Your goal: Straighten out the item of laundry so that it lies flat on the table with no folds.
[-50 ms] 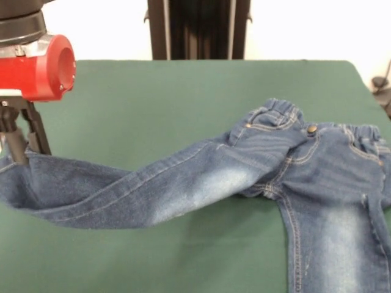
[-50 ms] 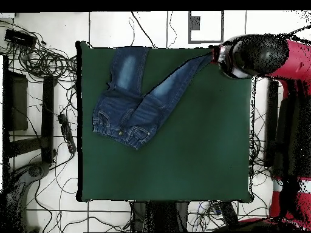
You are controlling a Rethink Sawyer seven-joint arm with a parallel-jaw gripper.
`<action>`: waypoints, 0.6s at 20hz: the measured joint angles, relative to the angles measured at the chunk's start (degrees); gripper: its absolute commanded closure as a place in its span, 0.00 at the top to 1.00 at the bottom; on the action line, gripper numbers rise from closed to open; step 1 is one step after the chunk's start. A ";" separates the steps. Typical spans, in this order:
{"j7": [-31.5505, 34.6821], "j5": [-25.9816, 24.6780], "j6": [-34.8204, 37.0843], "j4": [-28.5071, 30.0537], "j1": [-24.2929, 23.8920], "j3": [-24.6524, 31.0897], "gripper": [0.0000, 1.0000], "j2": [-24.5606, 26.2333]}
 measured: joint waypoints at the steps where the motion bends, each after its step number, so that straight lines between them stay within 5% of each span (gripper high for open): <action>1: -0.05 0.00 0.00 -0.03 0.00 0.01 1.00 0.00; 12: -0.79 0.00 0.01 -1.72 0.04 0.17 1.00 0.00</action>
